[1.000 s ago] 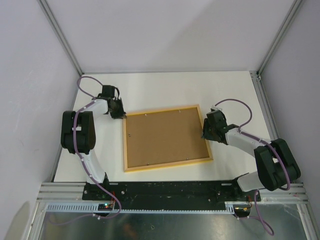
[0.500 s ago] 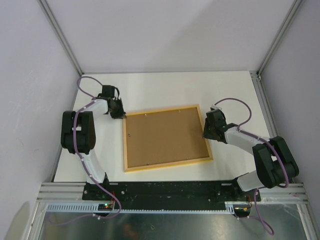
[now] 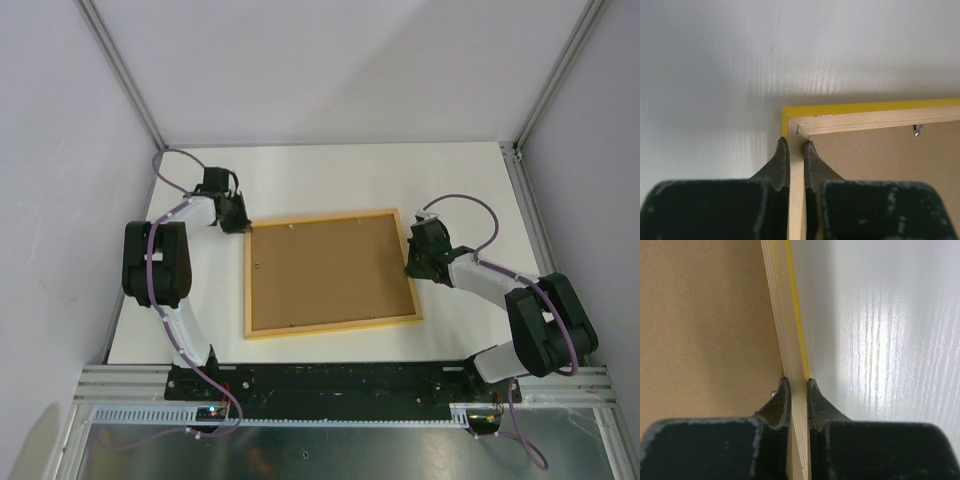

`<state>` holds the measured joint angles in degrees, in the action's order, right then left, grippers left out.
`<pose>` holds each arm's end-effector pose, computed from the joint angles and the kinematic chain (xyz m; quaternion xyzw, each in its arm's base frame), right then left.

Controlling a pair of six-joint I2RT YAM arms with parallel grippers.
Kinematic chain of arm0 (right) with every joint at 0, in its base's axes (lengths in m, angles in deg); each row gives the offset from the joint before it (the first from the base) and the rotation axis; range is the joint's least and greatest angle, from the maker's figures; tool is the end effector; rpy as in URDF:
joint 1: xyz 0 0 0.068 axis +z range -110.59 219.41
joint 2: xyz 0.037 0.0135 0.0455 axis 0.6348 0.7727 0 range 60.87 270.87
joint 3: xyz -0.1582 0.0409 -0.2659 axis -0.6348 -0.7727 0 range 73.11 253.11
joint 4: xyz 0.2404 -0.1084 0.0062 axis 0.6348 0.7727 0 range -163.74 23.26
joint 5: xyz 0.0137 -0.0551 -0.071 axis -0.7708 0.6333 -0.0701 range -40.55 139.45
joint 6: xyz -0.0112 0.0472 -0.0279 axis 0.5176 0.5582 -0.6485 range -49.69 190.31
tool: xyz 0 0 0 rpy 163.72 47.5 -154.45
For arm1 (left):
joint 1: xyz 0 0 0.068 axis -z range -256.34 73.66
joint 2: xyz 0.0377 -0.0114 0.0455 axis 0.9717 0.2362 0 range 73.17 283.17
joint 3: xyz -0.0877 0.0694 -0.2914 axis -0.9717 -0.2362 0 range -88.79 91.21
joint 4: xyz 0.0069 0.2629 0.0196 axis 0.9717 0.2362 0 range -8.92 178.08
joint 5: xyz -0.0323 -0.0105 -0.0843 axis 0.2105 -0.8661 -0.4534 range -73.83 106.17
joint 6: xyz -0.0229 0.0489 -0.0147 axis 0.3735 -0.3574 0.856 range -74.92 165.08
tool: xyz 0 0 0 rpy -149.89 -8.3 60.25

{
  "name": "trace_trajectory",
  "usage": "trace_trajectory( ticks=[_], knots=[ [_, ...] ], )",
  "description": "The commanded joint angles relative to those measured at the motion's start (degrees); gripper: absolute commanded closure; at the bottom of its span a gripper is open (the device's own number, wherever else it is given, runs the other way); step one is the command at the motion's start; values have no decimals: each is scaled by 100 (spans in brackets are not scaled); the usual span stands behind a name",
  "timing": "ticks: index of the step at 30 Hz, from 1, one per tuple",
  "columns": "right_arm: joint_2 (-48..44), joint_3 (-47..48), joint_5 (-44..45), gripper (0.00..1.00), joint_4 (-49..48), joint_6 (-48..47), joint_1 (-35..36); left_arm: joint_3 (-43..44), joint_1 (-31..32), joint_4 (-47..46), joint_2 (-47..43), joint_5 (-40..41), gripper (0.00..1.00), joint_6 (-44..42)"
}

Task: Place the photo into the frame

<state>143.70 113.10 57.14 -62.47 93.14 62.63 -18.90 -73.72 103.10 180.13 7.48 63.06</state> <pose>0.2503 0.1018 0.2003 0.0174 0.9493 0.0615 0.3078 0.3993 -0.0240 0.2072 -0.1085 0.9551 -0.1194 0.2484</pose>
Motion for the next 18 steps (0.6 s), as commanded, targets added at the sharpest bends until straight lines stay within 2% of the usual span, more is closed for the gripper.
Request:
trace_trajectory(
  ticks=[1, 4, 6, 8, 11, 18],
  knots=[
    [-15, 78, 129, 100, 186, 385, -36, 350, 75, -102, -149, -454, 88, 263],
    [-31, 79, 135, 100, 163, 430, -66, 303, 139, -97, -313, -479, 62, 304],
    [-30, 79, 143, 100, 152, 448, -75, 180, 201, -94, -495, -393, 50, 343],
    [-34, 77, 150, 100, 149, 461, -80, 18, 270, -78, -703, -262, 41, 394],
    [-9, 79, 139, 100, 123, 463, -83, -284, 373, 14, -1031, 114, 36, 538],
    [-15, 79, 94, 100, 78, 468, -81, -914, 565, 132, -1424, 1038, 36, 706]
  ],
)
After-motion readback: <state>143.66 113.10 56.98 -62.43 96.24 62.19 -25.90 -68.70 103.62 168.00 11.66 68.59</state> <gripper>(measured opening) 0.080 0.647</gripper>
